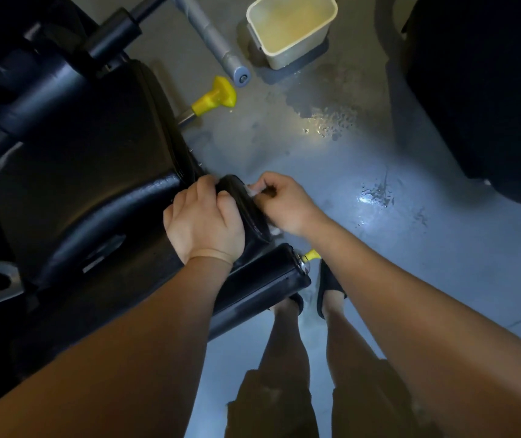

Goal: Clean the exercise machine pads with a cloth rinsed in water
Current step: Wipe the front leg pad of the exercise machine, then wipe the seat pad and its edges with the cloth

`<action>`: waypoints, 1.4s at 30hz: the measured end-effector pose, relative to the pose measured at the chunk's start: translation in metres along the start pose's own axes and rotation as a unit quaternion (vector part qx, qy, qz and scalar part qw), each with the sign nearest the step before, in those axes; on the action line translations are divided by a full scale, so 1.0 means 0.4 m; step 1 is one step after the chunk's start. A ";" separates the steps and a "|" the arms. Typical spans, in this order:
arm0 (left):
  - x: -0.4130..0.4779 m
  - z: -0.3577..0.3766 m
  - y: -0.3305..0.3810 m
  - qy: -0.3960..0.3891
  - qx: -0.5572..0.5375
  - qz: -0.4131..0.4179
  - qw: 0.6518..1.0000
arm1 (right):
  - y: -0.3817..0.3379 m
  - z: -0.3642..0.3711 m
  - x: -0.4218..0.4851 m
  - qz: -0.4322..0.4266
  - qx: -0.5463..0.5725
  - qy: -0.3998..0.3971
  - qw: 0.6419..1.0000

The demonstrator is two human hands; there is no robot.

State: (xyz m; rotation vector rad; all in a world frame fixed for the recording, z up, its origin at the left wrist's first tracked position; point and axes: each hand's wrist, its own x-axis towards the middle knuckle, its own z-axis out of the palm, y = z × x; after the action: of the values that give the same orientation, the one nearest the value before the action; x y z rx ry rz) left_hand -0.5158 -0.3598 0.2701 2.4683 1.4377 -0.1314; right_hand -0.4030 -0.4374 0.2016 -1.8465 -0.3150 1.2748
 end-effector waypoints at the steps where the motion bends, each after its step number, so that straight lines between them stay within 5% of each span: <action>1: -0.001 -0.001 -0.001 -0.001 0.003 0.002 1.000 | -0.016 -0.014 -0.017 -0.009 0.000 -0.012 1.000; 5: 0.007 -0.018 -0.001 -0.025 -0.004 -0.006 1.000 | -0.093 -0.083 -0.079 -0.023 -0.004 -0.073 0.997; 14: 0.015 -0.069 -0.057 -0.128 -0.021 0.044 0.991 | -0.253 -0.035 -0.094 -0.101 -0.038 0.008 0.994; 18: 0.032 -0.126 -0.159 -0.197 -0.141 0.050 0.969 | -0.323 0.037 -0.058 -0.137 -0.107 0.018 0.985; 25: 0.046 -0.217 -0.416 -0.107 -0.245 -0.084 0.960 | -0.400 0.238 -0.032 -0.198 -0.132 -0.062 0.969; 32: 0.014 -0.277 -0.628 -0.021 -0.268 -0.174 0.947 | -0.479 0.487 -0.075 -0.277 -0.339 -0.192 0.878; 39: -0.041 -0.268 -0.772 0.048 -0.229 -0.283 0.930 | -0.512 0.676 -0.035 -0.332 -0.417 -0.283 0.797; 42: -0.068 -0.242 -0.808 0.041 -0.171 -0.340 0.924 | -0.512 0.745 0.008 -0.379 -0.467 -0.323 0.731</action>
State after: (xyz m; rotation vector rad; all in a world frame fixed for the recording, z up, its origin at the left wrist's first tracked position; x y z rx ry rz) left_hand -0.8146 -0.2045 0.3055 1.6362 2.0912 0.0838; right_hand -0.6071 -0.1626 0.3181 -1.5359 -2.1836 1.1456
